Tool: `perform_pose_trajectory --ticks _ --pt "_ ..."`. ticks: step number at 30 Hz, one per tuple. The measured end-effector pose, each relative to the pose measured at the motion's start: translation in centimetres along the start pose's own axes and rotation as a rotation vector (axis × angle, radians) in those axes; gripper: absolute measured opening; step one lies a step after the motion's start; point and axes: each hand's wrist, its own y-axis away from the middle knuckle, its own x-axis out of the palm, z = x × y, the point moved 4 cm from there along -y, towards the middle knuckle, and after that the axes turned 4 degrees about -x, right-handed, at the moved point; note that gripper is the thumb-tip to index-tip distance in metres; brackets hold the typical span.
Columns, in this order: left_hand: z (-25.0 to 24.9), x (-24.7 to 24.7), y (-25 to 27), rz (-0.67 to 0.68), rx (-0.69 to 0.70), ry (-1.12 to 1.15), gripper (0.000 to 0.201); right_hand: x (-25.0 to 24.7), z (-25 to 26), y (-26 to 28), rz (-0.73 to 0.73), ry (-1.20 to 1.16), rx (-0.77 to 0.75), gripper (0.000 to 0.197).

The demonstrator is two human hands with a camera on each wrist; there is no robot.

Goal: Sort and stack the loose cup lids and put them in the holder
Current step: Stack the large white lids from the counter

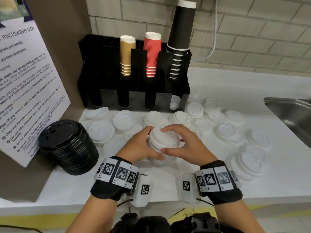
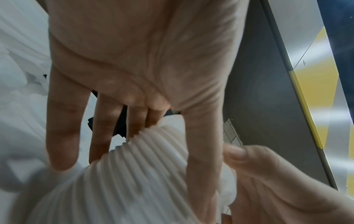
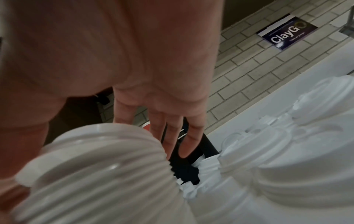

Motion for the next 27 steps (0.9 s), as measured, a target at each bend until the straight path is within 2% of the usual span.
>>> perform_pose_trajectory --ticks 8,13,15,18,20,21,24,27 --pt "-0.3 -0.1 0.0 -0.011 0.008 -0.016 0.085 0.0 0.2 0.0 0.084 0.035 -0.008 0.058" --pt "-0.6 -0.2 0.3 0.026 0.009 -0.053 0.096 0.1 0.0 0.3 0.119 0.056 -0.003 0.06" --pt "-0.7 -0.2 0.4 0.043 0.009 -0.056 0.101 -0.7 0.1 0.1 0.124 -0.002 0.011 0.06" --pt "-0.9 -0.3 0.4 0.041 0.014 -0.057 0.097 -4.3 -1.0 -1.9 -0.108 -0.116 0.094 0.044" --pt "-0.9 -0.3 0.4 0.033 0.019 -0.057 0.091 -6.9 -2.8 -4.4 -0.227 -0.004 0.2 0.032" --pt "-0.9 -0.3 0.4 0.027 0.022 -0.055 0.089 -7.7 -3.8 -5.8 -0.206 0.079 0.277 0.032" --pt "-0.9 -0.3 0.4 0.02 0.029 -0.056 0.085 -7.6 -6.7 -9.0 0.081 0.344 0.51 0.051" --pt "-0.8 -0.3 0.3 0.015 0.027 -0.05 0.087 -6.1 -8.1 -10.1 0.255 0.5 0.574 0.069"
